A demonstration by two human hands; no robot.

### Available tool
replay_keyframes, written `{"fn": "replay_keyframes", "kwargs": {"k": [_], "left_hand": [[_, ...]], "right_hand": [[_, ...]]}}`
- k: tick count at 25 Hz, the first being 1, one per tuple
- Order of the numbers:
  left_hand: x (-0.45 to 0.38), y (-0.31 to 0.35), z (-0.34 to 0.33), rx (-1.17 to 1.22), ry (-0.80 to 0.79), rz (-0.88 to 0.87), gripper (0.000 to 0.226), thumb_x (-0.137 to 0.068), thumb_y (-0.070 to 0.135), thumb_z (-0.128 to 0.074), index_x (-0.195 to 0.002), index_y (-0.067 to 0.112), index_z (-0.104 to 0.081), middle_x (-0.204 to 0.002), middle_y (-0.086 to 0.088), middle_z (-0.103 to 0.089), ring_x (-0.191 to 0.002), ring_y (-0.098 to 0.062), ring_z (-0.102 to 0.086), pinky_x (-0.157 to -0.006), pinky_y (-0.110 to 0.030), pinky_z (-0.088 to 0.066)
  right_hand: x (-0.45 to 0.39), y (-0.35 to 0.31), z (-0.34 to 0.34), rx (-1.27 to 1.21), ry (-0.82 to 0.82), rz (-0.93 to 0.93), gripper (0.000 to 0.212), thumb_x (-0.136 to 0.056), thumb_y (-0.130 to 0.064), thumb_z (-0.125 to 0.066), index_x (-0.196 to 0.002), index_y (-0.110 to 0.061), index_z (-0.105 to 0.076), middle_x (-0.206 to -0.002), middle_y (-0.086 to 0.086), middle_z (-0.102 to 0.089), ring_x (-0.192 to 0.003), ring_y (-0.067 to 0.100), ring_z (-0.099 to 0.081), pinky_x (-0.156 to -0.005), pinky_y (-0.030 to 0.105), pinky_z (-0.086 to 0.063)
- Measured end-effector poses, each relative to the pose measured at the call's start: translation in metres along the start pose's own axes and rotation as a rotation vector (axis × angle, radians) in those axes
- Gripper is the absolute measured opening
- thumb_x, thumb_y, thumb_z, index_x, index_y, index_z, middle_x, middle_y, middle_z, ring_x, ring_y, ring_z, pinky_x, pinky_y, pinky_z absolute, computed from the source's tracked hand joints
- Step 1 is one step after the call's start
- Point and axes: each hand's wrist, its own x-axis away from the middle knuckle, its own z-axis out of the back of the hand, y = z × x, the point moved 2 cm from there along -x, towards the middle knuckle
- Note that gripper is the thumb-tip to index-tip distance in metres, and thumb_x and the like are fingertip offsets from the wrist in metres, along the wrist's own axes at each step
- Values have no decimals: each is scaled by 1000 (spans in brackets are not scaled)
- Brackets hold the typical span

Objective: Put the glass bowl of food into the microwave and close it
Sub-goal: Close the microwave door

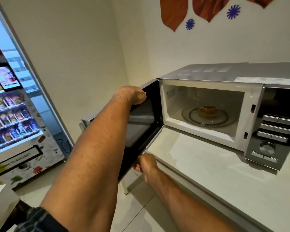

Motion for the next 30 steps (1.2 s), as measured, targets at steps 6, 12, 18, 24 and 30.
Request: {"fn": "replay_keyframes", "kwargs": {"k": [6, 12, 18, 24, 30], "left_hand": [[16, 17, 32, 121, -204, 4, 19, -95, 16, -36, -97, 12, -54, -87, -9, -53, -76, -21, -51, -107, -50, -42], [21, 41, 16, 434, -155, -118, 22, -97, 11, -37, -105, 6, -58, -106, -9, -54, -99, -22, -50, -92, -32, -40], [34, 74, -2, 624, 98, -212, 30, -96, 6, -37, -76, 5, -59, -99, -19, -62, -85, -24, -51, -76, -30, -38], [36, 116, -18, 901, 284, -123, 37, -93, 1, -32, -115, -22, -51, -119, -41, -52, -85, -37, -54, -86, -53, -44], [41, 163, -27, 1076, 466, -104, 35, -98, 10, -33, -118, -2, -59, -130, -19, -55, -98, -19, -49, -84, -26, -38]], "right_hand": [[39, -2, 60, 197, 69, 53, 28, -93, 8, -39, -72, 1, -55, -61, 12, -54, -47, 21, -55, -43, 27, -55], [58, -15, 115, 355, 97, 64, 12, -92, 12, -52, -98, 9, -62, -79, 20, -61, -57, 24, -60, -69, 39, -61], [89, -52, 170, 526, 120, 184, 19, -95, 3, -52, -93, 12, -69, -82, 24, -69, -68, 30, -68, -85, 49, -61], [157, -146, 214, 521, 462, 762, 15, -93, -22, -65, -86, -18, -78, -83, 0, -76, -81, 15, -72, -82, 41, -62], [211, -189, 205, 783, 534, 1295, 34, -92, -50, -59, -98, -24, -80, -89, -11, -80, -76, 7, -73, -69, 31, -63]]}}
